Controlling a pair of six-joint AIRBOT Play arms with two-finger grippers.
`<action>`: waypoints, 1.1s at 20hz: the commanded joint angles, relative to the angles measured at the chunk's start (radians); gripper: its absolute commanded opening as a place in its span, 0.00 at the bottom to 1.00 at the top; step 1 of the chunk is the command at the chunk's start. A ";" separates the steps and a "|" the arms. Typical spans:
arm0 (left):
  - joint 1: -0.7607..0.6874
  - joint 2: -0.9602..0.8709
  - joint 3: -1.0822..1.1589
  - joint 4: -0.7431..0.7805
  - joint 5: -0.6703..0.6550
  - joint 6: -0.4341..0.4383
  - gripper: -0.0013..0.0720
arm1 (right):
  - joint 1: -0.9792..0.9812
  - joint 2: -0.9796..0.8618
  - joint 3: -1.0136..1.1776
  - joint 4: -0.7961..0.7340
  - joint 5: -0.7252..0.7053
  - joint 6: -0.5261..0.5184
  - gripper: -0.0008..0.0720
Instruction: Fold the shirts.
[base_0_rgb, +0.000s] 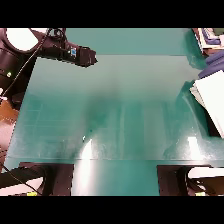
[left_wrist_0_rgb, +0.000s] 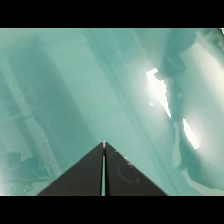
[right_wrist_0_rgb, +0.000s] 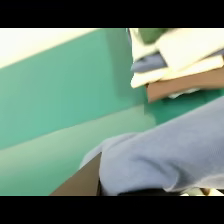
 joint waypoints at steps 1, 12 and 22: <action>0.000 0.000 0.000 0.000 -0.004 0.000 0.05 | -0.051 0.095 -0.081 0.019 0.007 -0.003 0.03; 0.000 0.000 0.000 0.001 -0.057 0.009 0.05 | -0.332 0.480 -0.649 -0.198 0.193 -0.009 0.04; 0.000 0.000 0.000 0.001 -0.074 0.013 0.05 | -0.563 0.573 -0.969 -0.270 0.225 0.013 0.80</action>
